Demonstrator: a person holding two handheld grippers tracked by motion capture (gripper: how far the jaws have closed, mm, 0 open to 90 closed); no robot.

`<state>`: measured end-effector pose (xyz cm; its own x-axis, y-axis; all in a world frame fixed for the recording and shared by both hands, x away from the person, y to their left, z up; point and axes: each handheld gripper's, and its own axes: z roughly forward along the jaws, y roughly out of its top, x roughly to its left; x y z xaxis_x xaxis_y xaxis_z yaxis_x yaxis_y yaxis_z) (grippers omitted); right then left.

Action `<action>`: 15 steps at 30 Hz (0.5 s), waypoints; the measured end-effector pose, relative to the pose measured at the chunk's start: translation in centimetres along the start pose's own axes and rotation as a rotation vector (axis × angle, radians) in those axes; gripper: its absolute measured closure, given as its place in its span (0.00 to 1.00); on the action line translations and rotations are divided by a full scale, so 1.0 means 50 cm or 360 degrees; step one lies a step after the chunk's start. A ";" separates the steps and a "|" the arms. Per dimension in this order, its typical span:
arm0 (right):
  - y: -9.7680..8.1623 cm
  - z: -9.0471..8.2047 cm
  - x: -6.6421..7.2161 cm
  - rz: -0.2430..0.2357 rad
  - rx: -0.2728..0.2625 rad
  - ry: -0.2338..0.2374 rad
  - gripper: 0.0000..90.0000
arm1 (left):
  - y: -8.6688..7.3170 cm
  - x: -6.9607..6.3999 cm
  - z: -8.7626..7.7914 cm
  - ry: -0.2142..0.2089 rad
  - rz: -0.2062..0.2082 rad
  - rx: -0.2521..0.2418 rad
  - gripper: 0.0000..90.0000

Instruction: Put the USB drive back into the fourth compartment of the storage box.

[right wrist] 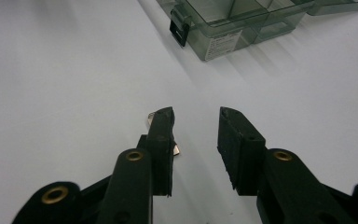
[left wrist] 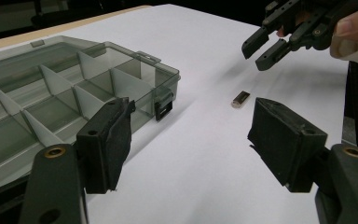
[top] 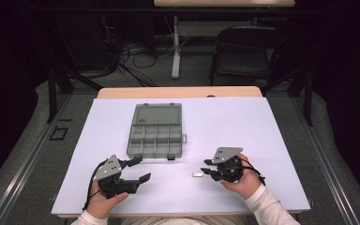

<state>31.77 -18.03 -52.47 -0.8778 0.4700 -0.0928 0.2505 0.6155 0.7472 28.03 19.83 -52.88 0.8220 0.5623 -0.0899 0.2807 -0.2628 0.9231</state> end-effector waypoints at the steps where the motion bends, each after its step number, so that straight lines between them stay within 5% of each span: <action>1: 0.001 0.001 0.001 -0.0010 0.0011 0.0005 0.74 | -0.001 0.002 0.000 -0.0009 -0.0002 -0.0005 0.32; 15: 0.011 0.035 0.009 -0.0096 0.0099 0.0097 0.76 | -0.003 0.007 0.000 0.0011 -0.0024 -0.0003 0.31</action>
<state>32.23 -16.37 -53.26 -0.9147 0.3927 -0.0951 0.2196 0.6806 0.6990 28.30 20.06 -53.08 0.8142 0.5718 -0.1010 0.2920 -0.2529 0.9224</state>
